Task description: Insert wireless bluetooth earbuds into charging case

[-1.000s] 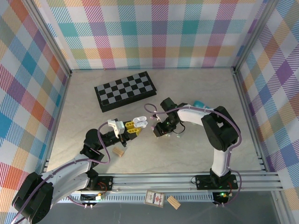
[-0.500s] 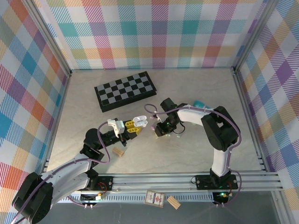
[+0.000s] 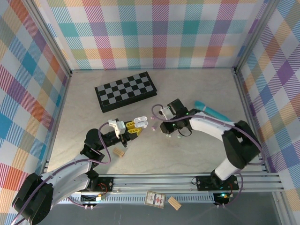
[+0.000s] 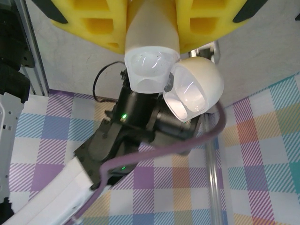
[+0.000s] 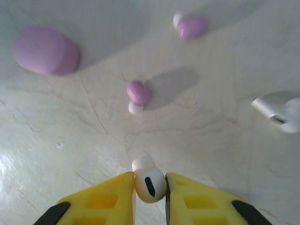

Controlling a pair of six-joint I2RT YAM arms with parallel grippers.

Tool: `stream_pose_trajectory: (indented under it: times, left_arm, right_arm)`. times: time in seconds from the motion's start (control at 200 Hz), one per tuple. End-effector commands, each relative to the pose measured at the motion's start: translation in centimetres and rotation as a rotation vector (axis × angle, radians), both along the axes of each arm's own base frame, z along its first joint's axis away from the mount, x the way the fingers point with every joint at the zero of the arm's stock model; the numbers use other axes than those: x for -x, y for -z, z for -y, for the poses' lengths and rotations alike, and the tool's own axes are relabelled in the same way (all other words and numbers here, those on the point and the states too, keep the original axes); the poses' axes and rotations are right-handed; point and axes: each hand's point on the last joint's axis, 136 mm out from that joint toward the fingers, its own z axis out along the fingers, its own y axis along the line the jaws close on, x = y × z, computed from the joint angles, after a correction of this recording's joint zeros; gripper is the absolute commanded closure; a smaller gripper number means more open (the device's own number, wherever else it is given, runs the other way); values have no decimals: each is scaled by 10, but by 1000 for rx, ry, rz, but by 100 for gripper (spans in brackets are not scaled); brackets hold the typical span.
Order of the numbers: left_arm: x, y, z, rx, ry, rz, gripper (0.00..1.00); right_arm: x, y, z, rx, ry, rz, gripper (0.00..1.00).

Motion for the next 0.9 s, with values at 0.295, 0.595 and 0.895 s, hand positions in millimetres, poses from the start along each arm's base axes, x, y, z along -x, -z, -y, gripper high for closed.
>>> stream_pose_trajectory:
  times: [0.295,0.595,0.895]
  left_arm:
    - [-20,-1,-3,-12,-64,-66,94]
    - [-34,15,-3,-83,-54,-198,94]
    - [-22,12,7,-110,56,-212,94]
  right_arm:
    - [3,-127,-4,12,-158,527,79]
    - [41,-182,-30,-18,-374,699,79]
    - [56,-196,-58,-42,-509,762,79]
